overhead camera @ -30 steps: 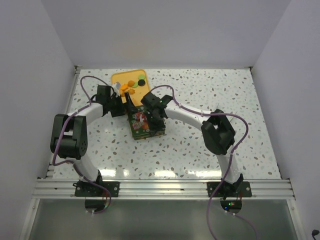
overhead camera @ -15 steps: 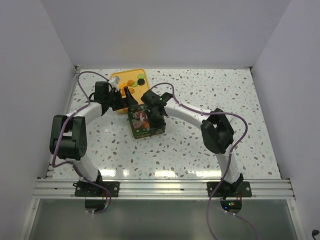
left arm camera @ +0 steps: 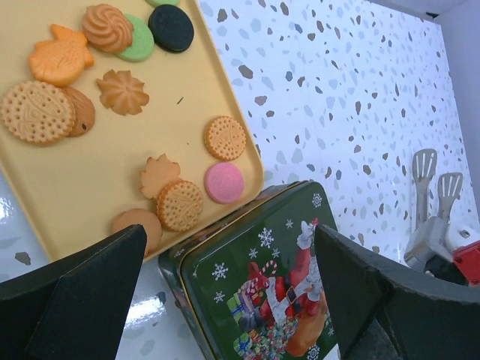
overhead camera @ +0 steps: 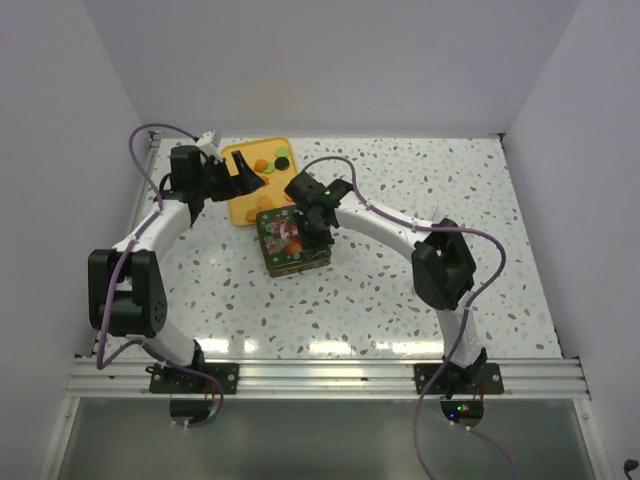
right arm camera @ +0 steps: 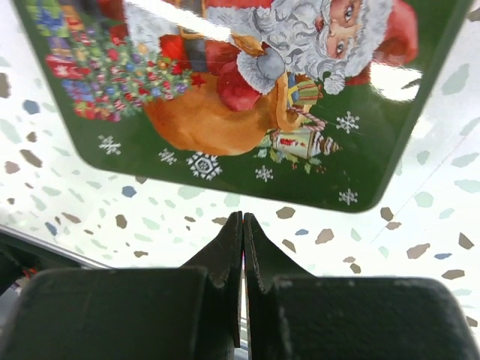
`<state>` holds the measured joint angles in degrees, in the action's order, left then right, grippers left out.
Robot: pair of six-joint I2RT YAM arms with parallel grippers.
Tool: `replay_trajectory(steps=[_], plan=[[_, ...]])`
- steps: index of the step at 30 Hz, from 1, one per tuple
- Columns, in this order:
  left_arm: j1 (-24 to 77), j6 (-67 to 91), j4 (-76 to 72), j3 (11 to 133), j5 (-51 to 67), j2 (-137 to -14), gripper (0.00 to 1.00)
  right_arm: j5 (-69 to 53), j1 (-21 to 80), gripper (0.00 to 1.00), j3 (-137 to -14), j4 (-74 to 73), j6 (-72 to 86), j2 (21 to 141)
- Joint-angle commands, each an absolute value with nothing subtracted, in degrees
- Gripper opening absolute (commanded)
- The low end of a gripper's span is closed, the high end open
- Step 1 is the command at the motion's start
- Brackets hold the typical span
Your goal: Pack the cookies
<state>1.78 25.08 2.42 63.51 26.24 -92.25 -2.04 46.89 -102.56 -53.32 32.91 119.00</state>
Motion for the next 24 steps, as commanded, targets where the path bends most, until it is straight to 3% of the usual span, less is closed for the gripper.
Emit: replay_trajectory(steps=[1,12,14,16,17,20,24], plan=[[1.06,25.66,3.69,65.66,24.61,-89.12,1.0,-0.09,46.49,0.0,-103.45,-53.09,32.25,112.86],[0.7,23.64,10.81,63.29,17.14,-78.33,1.0,3.6,46.49,0.0,-107.31,-55.02,29.19,104.25],[0.62,23.64,10.55,60.66,16.26,-76.39,1.0,3.43,46.49,0.06,-108.01,-54.76,28.22,102.32],[0.62,24.78,9.76,56.72,14.86,-73.22,1.0,2.47,46.41,0.33,-108.63,-54.49,26.46,99.15],[0.62,25.31,9.49,55.56,14.33,-71.3,1.0,2.46,46.49,0.53,-108.81,-54.41,25.15,98.1],[0.62,26.28,8.62,50.99,13.36,-68.3,1.0,2.02,46.49,0.72,-108.37,-53.53,23.21,93.0],[0.62,24.88,11.42,47.91,11.08,-64.96,1.0,2.2,46.49,0.86,-104.42,-50.72,22.67,85.27]])
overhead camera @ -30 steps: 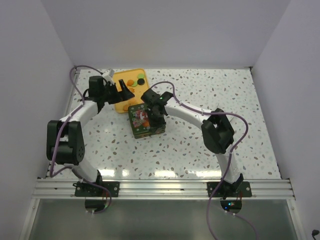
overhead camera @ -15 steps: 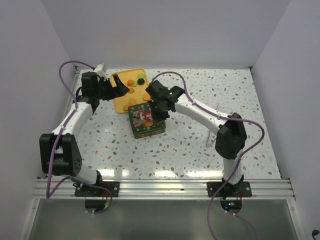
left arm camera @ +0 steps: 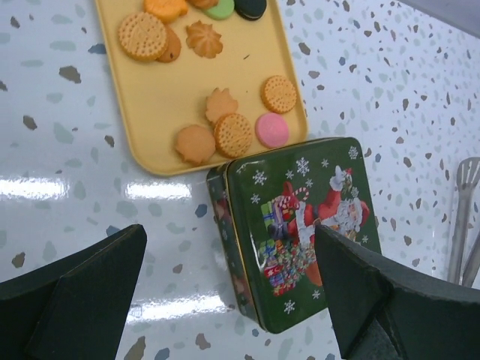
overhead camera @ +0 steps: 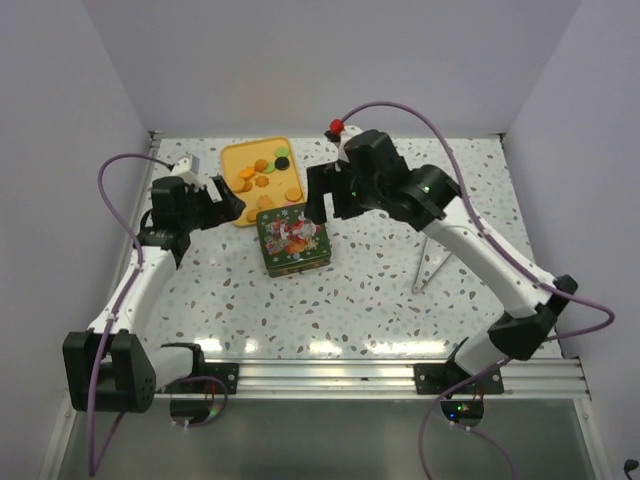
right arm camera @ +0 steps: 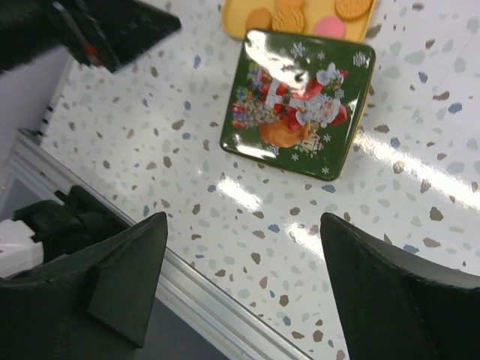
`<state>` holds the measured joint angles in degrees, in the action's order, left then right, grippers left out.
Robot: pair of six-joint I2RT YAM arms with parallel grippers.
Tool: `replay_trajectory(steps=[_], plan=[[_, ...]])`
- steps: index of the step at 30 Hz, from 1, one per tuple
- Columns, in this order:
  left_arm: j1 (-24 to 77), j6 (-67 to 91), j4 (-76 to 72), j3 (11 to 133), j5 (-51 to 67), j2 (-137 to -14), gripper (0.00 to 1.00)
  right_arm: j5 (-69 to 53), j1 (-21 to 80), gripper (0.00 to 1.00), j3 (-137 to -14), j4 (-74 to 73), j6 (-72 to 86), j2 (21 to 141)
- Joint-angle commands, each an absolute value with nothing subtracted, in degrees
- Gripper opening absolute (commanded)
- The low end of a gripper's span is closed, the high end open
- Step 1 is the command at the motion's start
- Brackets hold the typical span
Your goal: Pack the cookies
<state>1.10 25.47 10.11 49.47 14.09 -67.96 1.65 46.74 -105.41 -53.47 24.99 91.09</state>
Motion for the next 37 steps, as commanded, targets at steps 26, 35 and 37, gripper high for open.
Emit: replay_trajectory(steps=[26,35,37], plan=[[1.14,29.17,22.77,39.21,-14.67,-48.01,1.0,7.91,46.41,0.99,-83.5,-40.87,23.91,61.87],[1.14,24.36,10.38,32.61,-20.29,-46.05,1.0,8.78,46.49,0.99,-86.39,-43.68,18.9,64.33],[1.14,22.6,6.62,32.08,-24.14,-47.01,1.0,10.54,46.49,0.99,-87.36,-43.95,18.81,65.56]])
